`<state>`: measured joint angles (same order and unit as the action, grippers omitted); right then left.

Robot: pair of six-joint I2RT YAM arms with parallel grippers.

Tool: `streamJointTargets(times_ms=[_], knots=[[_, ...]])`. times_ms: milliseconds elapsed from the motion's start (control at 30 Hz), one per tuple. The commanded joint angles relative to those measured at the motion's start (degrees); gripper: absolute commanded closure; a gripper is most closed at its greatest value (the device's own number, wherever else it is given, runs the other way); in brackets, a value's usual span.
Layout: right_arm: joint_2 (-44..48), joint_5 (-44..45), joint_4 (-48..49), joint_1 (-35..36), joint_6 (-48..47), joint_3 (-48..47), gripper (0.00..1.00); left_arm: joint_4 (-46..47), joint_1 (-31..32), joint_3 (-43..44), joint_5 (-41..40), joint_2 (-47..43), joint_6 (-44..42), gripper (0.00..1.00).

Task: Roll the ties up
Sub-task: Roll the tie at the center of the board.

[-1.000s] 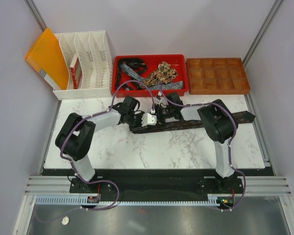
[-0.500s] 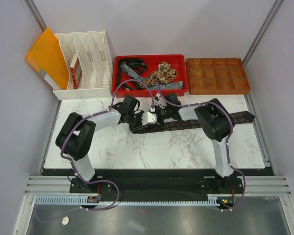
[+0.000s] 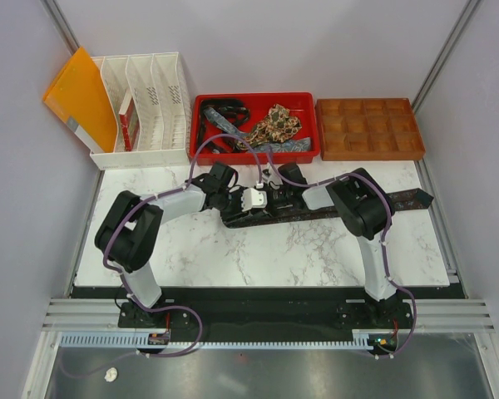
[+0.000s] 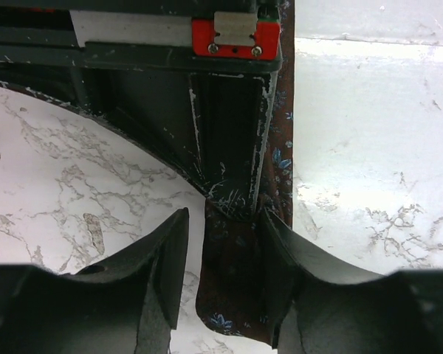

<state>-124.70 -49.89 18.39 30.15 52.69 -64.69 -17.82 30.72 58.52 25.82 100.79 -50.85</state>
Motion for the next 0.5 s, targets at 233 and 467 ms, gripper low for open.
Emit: streamJointTargets(times_ms=[233,467], knots=[[-0.6,1.5,-10.4,-0.2,-8.1,-2.6,1.0,-1.8,-4.5,-4.8,6.1,-11.9,2.2,0.32],[-1.7,1.8,-16.4,-1.6,-13.6,-8.2,1.0,-2.2,-4.4,-3.2,10.3,-9.3,12.0,0.17]])
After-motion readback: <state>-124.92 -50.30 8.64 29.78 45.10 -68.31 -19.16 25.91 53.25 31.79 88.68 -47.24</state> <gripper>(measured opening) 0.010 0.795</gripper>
